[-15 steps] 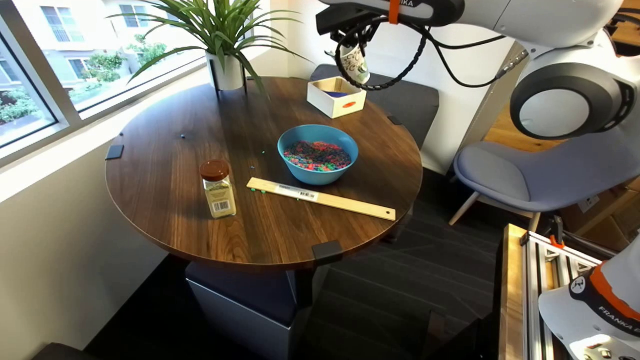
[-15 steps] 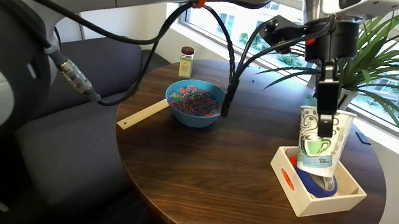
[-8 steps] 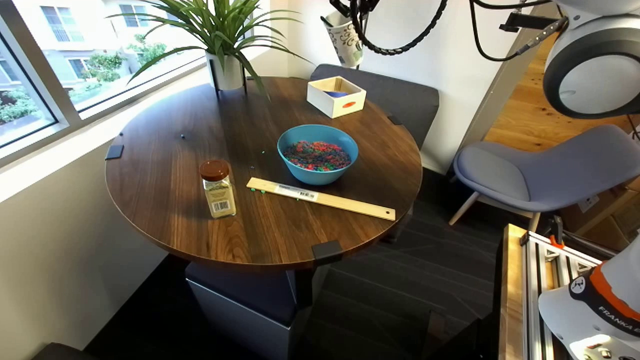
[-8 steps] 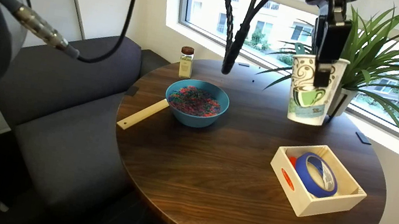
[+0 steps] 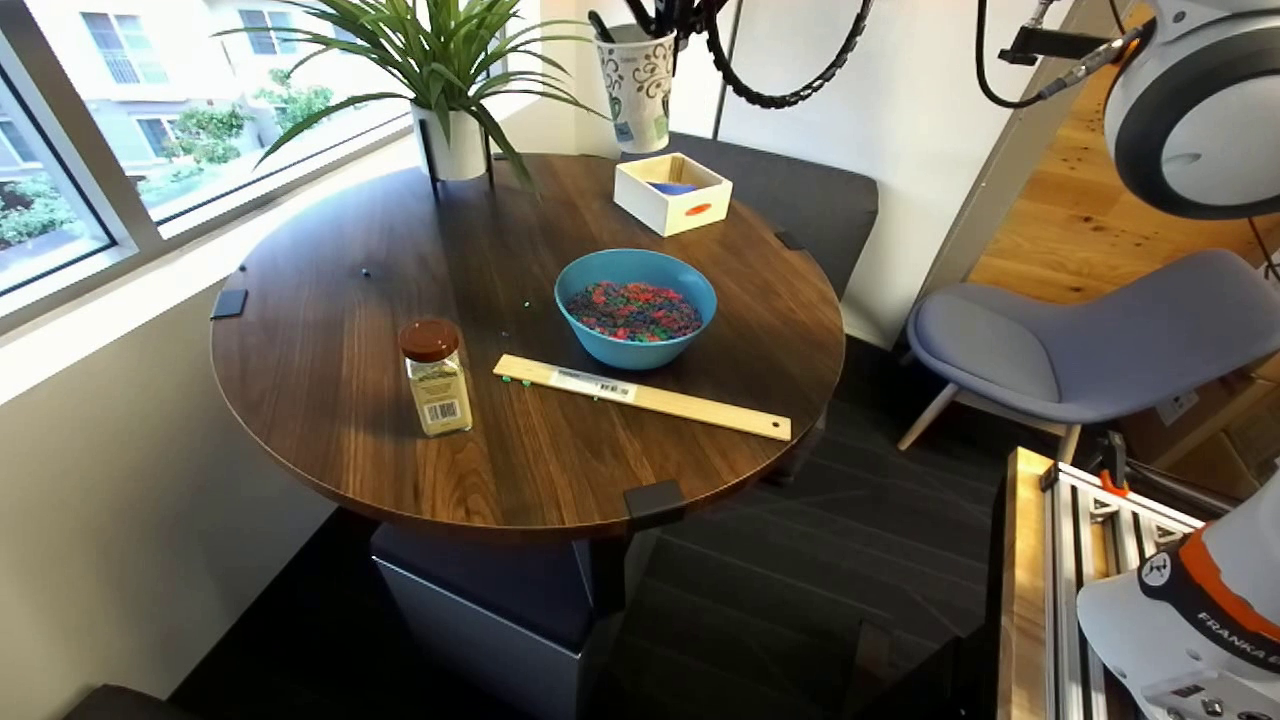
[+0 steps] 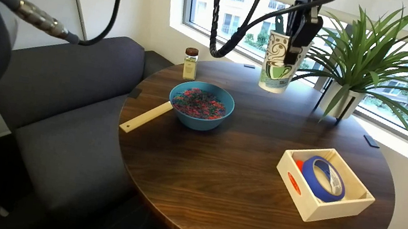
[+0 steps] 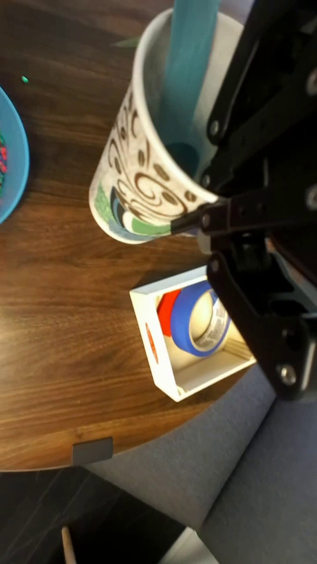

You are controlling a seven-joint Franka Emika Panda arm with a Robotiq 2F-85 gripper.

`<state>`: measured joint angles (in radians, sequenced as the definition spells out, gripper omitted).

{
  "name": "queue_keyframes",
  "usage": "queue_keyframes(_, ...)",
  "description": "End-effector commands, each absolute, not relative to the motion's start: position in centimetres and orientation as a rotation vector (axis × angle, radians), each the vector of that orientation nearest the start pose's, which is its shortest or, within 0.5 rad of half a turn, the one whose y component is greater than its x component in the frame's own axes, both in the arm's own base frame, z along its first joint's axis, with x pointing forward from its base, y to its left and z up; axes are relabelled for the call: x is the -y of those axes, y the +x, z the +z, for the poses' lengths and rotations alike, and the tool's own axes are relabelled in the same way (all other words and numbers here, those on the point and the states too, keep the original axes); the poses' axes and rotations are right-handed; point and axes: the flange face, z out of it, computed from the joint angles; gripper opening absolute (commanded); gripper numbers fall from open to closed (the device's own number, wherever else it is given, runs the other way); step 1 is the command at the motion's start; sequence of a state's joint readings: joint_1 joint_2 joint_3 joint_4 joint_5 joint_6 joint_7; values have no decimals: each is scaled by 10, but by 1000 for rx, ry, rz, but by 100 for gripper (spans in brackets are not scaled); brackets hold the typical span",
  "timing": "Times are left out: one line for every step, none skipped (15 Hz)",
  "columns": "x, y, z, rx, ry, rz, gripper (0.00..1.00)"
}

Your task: Put the cup on the table

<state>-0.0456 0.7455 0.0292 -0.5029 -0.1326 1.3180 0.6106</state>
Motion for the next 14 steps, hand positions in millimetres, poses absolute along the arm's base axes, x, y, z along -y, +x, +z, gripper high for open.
queue_keyframes(47,705,597,-902,-2940,0,0)
queue_keyframes(53,703,587,-921,-2910,80,0)
queue_keyframes(43,707,598,-959,-2969,-43,2)
queue_keyframes(48,707,592,-955,-2948,1,2)
queue_keyframes(54,707,588,-955,-2935,19,2)
queue_keyframes(57,707,587,-954,-2928,27,2)
queue_keyframes(58,707,586,-952,-2925,31,2)
queue_keyframes(57,707,586,-949,-2925,33,2)
queue_keyframes(56,708,585,-945,-2924,35,2)
queue_keyframes(55,708,585,-942,-2924,35,0)
queue_keyframes(60,712,585,-923,-2968,-30,0)
queue_keyframes(67,712,582,-844,-3020,-31,0)
queue_keyframes(79,713,577,-761,-3088,-40,0)
queue_keyframes(89,715,577,-671,-3111,-68,0)
